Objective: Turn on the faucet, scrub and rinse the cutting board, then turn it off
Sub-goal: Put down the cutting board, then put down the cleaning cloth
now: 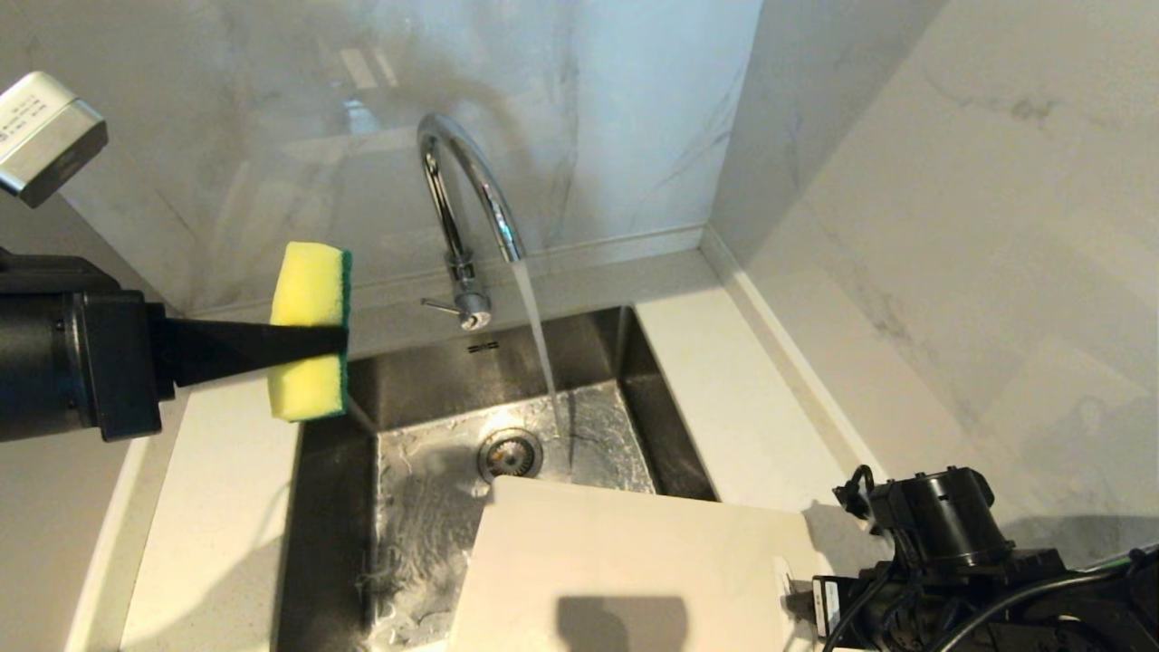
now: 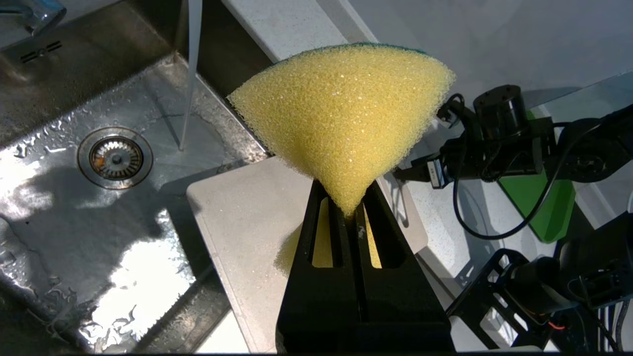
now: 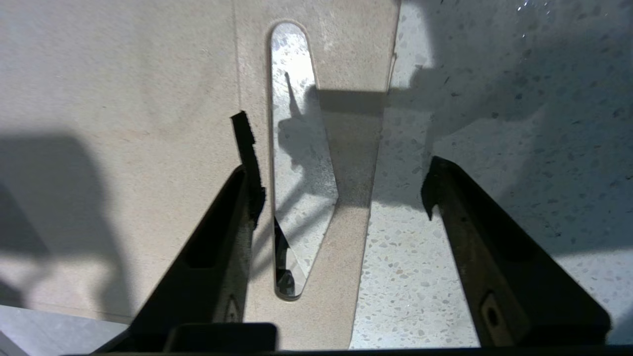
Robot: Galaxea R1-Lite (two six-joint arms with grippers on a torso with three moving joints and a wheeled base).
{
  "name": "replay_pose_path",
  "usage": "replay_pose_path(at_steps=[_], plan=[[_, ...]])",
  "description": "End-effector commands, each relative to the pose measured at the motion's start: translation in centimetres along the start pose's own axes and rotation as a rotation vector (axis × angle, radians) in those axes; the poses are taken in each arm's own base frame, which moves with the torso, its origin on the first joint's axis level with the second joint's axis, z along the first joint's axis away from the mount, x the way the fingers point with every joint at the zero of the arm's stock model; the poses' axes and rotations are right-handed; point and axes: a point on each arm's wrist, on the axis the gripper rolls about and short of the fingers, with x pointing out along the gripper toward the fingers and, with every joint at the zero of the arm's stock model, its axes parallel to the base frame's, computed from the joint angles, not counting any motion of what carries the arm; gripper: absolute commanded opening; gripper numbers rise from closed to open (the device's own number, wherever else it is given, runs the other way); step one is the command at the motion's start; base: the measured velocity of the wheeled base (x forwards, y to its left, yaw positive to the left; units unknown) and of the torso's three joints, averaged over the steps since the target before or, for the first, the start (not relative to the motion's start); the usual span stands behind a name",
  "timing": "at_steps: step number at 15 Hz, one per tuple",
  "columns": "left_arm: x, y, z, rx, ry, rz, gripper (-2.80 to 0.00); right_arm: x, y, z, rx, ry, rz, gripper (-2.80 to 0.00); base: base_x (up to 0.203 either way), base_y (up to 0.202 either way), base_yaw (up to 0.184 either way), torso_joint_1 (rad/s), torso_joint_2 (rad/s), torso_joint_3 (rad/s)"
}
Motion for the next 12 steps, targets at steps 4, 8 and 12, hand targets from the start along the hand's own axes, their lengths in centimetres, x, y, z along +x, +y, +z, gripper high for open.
replay_pose_path(at_steps=[4, 8, 12], plan=[[-0.3, 0.0, 0.0, -0.001, -0.007, -0.001, -2.80, -2.3, 0.3, 0.8, 0.003, -0.099, 0.031, 0.00, 0.000, 0.000, 0.000, 0.000, 0.00, 0.000], [-0.7, -0.1, -0.2, 0.000, -0.009, -0.001, -2.80, -5.8, 2.6, 2.7, 0.070, -0.205, 0.138, 0.00, 0.000, 0.000, 0.000, 0.000, 0.00, 0.000], [-0.9, -0.1, -0.2, 0.000, -0.012, -0.002, -2.80, -9.5, 4.4, 4.6, 0.110, -0.204, 0.198, 0.00, 0.000, 0.000, 0.000, 0.000, 0.00, 0.000]])
